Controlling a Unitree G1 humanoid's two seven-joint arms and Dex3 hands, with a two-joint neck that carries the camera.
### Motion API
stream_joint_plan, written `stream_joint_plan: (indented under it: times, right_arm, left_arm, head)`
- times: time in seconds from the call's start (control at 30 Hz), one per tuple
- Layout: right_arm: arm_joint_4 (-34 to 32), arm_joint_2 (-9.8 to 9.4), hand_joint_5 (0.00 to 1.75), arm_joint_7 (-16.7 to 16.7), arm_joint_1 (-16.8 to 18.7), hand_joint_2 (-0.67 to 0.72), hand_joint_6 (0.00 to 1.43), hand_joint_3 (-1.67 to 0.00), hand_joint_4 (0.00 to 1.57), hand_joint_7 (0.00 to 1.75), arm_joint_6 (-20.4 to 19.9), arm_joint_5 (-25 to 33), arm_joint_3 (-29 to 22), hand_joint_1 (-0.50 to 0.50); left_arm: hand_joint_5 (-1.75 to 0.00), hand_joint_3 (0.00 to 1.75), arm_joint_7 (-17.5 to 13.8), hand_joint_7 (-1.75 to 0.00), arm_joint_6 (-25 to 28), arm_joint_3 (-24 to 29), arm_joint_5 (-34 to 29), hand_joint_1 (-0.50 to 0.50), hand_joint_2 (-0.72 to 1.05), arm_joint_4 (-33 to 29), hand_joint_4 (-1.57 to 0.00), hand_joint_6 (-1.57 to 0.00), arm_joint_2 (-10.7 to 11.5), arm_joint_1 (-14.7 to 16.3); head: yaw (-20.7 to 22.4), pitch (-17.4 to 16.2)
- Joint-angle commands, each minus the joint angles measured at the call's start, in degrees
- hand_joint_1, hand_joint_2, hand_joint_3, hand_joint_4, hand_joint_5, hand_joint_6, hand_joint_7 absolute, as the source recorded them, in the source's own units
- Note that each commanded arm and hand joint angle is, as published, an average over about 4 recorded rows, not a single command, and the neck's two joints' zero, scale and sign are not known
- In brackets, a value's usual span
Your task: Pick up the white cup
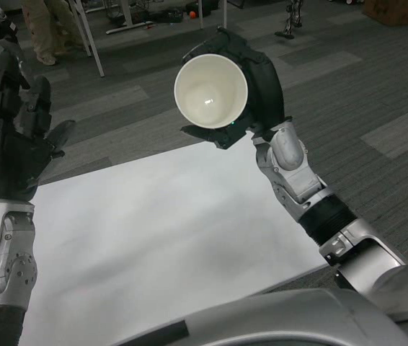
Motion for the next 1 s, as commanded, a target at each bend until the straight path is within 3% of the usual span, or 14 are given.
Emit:
stream_joint_plan:
  times: [0.03, 1.0]
  right_arm:
    - [-0.9, -0.41, 1.65, -0.4, 0.6, -0.22, 1.31, -1.11, 0.84, 0.98, 0.4, 0.3, -0.6, -0.08]
    - [-0.3, -0.62, 1.65, -0.4, 1.9, -0.22, 1.34, -1.11, 0.86, 0.98, 0.4, 0.2, -0.4, -0.08]
  left_arm:
    - [-0.10, 0.09, 0.0, -0.07, 0.1, 0.1, 0.3, -0.50, 1.05, -0.6, 0.00, 0.00, 0.3, 0.6]
    - [-0.10, 0.09, -0.1, -0.07, 0.1, -0.4, 0.3, -0.50, 1.05, -1.4, 0.00, 0.00, 0.3, 2.0]
  head:
    - [0.0, 0.5]
    - [2.4, 3.4]
